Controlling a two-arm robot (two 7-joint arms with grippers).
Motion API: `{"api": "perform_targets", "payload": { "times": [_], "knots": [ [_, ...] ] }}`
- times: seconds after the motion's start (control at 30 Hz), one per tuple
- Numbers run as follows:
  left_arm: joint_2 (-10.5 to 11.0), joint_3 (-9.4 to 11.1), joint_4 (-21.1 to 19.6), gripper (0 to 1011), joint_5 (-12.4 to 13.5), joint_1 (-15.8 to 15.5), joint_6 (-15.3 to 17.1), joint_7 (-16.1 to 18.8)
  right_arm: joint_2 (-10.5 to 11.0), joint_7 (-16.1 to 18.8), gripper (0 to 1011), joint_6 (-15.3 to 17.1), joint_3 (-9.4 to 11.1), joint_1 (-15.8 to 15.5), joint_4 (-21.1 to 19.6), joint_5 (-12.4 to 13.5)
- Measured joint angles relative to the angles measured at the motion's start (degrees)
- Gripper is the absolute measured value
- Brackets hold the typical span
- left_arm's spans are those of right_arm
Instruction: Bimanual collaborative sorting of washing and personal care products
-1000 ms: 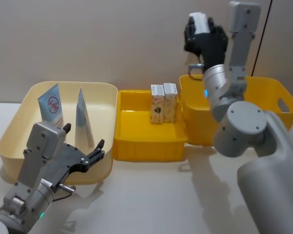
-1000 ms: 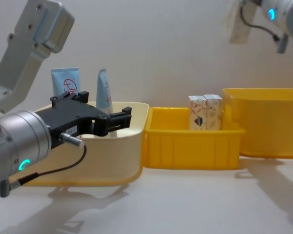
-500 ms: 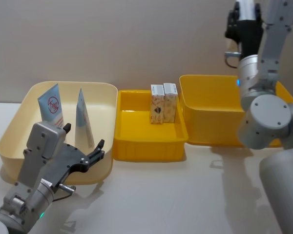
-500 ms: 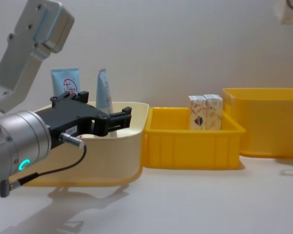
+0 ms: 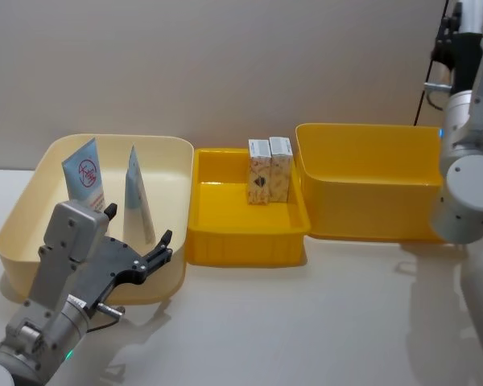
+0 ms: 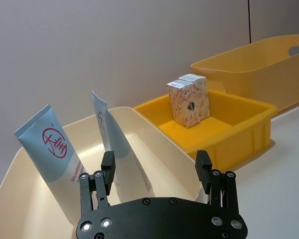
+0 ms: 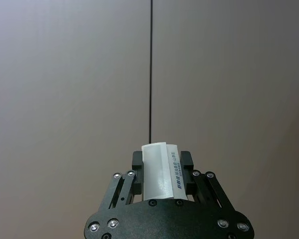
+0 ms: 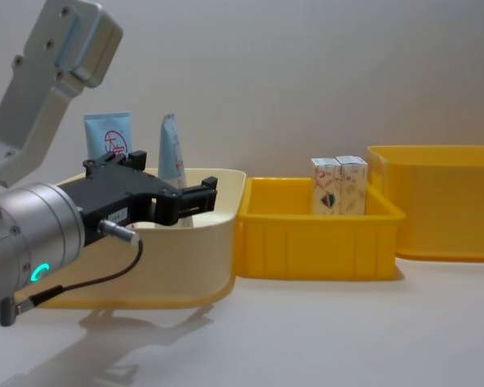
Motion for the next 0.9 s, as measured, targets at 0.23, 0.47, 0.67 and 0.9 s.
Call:
{"api": "perform_targets", "payload": {
  "times": [0.23,0.47,0.67,0.9],
  "knots": [
    [0.0,0.0,0.0,1003,0.0,0.0,0.0,0.0,0.1,-0.3,438,0.2,0.5,0.0,0.2,-0.5],
    [0.0,0.0,0.0,1003,0.0,0.0,0.0,0.0,-0.7,1.9,436,2.4,0.1,0.0,0.1,0.0],
    [0.0,0.0,0.0,1003,0.0,0.0,0.0,0.0,-1.6,3.7,438,5.3,-0.5,0.2,0.0,0.6],
    [0.0,0.0,0.0,1004,0.0,0.0,0.0,0.0,-2.9,5.3,438,10.3,-1.5,1.0,0.7,0.9]
  ]
}}
